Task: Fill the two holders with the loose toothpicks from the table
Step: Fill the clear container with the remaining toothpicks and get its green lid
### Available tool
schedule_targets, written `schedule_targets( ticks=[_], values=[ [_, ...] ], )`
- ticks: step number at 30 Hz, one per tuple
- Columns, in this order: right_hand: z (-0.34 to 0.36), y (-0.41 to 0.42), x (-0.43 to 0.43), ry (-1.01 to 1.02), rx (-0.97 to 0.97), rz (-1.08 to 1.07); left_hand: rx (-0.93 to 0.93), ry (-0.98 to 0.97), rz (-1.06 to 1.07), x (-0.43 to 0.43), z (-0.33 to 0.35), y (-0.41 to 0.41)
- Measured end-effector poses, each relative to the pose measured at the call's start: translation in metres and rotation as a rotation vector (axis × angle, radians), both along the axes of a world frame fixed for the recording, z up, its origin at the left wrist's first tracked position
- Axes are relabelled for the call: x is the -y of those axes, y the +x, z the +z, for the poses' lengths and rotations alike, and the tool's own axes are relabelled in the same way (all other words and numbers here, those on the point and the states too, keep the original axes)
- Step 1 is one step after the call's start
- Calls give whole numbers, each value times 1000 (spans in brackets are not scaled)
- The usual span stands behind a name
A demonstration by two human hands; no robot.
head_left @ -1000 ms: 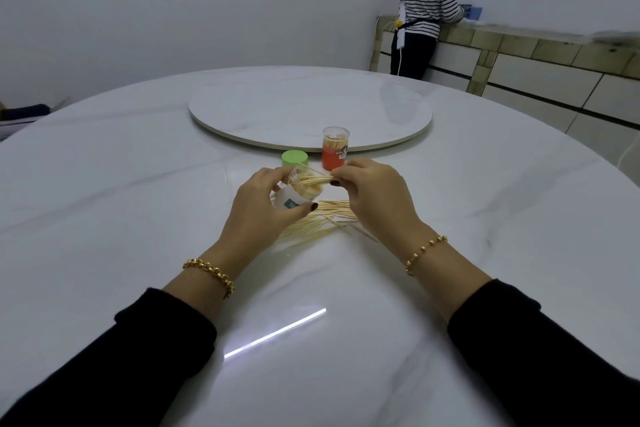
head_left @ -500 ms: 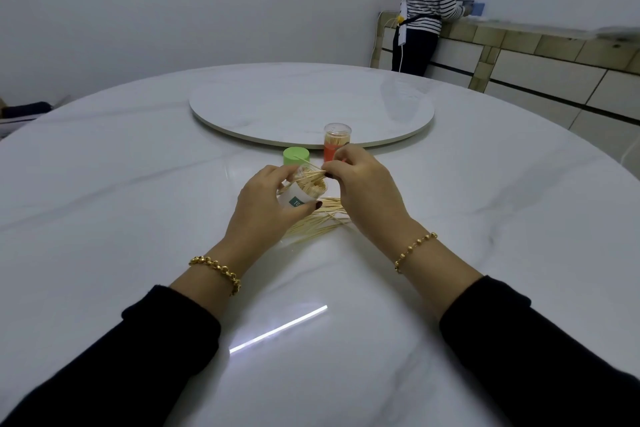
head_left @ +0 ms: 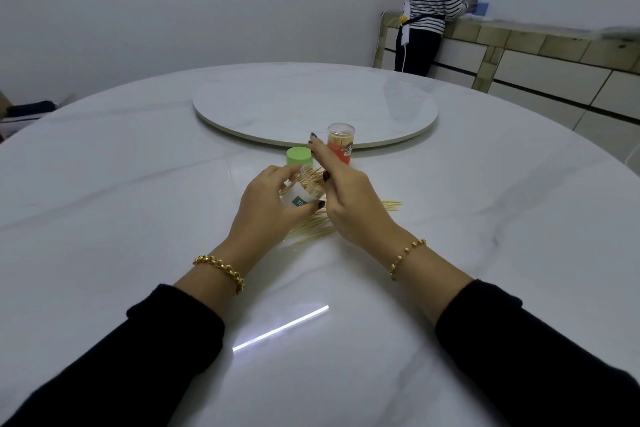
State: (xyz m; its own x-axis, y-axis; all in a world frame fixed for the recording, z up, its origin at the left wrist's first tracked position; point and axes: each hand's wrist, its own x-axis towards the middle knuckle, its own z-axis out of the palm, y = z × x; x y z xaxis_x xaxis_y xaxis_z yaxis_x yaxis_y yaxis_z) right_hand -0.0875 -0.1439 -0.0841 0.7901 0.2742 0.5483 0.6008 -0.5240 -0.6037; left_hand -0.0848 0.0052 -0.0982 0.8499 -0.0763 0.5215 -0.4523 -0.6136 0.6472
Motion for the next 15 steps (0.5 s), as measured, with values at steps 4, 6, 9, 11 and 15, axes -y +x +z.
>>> schedule_targets(
  ticks=[4,6,9,11,15],
  values=[
    [0,-2,0,240,-75,29,13,11,-2,0,1,0],
    [1,-3,3,321,-89,-13,14,12,5,-1,1,0],
    [-1,-4,5,396,-122,-59,16,-3,17,-2,1,0],
    [-3,-6,3,439,-177,-60,17,-12,27,-2,1,-1],
    [-7,-14,-5,373,-257,-24,13,-26,30,-3,2,-1]
  ],
)
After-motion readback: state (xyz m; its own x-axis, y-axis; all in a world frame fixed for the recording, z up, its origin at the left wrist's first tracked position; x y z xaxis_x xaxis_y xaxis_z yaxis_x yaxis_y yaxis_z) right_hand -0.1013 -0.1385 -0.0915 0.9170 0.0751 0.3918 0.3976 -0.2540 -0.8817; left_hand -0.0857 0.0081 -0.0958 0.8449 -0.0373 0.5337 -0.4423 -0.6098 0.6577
